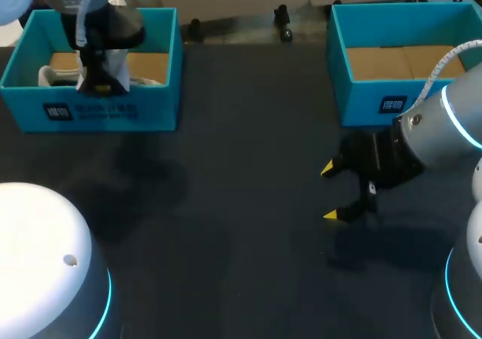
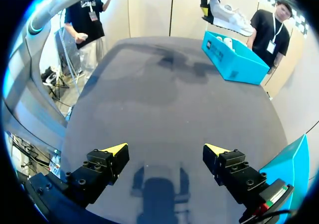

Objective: Take the shoe out of the shoebox, open the shoe tongue, remove and reinsert the insole, then place the shoe into the shoebox

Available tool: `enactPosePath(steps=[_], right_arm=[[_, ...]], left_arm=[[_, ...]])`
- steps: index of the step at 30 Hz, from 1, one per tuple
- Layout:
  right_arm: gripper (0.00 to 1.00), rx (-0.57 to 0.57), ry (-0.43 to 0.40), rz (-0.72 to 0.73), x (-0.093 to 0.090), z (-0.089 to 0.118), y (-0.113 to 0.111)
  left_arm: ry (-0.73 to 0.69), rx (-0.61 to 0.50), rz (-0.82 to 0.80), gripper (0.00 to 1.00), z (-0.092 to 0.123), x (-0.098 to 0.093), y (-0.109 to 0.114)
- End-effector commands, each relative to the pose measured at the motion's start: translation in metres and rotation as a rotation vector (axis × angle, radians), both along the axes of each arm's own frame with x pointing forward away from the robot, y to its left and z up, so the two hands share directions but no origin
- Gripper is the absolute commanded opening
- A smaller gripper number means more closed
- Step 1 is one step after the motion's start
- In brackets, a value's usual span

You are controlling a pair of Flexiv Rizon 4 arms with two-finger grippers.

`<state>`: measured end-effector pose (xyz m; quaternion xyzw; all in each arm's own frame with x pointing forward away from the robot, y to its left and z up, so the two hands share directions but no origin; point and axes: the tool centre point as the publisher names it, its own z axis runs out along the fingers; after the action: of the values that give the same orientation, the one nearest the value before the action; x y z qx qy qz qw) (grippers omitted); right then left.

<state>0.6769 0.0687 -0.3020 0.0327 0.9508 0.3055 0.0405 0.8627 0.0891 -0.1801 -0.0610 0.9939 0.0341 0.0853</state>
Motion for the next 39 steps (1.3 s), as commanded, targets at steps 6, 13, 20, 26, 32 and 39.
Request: enactPosePath(steps=[6, 13, 20, 26, 32, 39], right_arm=[[1.0, 0.0, -0.003, -0.001, -0.002, 0.0, -0.001], [1.0, 0.0, -0.003, -0.001, -0.002, 0.0, -0.001], [1.0, 0.0, -0.003, -0.001, -0.002, 0.0, -0.001], [1.0, 0.0, -0.003, -0.001, -0.002, 0.0, -0.001], [1.0, 0.0, -0.003, -0.001, -0.002, 0.0, -0.001], [1.0, 0.0, -0.003, -0.001, -0.002, 0.0, -0.001]], left_arm=[[-0.04, 0.007, 0.017, 0.0, 0.001, 0.028, 0.045], [-0.025, 0.034, -0.047, 0.0, -0.006, 0.051, 0.072], [-0.044, 0.043, -0.073, 0.0, -0.018, 0.083, 0.095], [-0.045, 0.039, -0.057, 0.0, -0.023, 0.107, 0.109], [-0.052, -0.005, -0.07, 0.0, -0.029, 0.137, 0.122], [-0.05, -0.013, -0.031, 0.0, -0.035, 0.168, 0.132]])
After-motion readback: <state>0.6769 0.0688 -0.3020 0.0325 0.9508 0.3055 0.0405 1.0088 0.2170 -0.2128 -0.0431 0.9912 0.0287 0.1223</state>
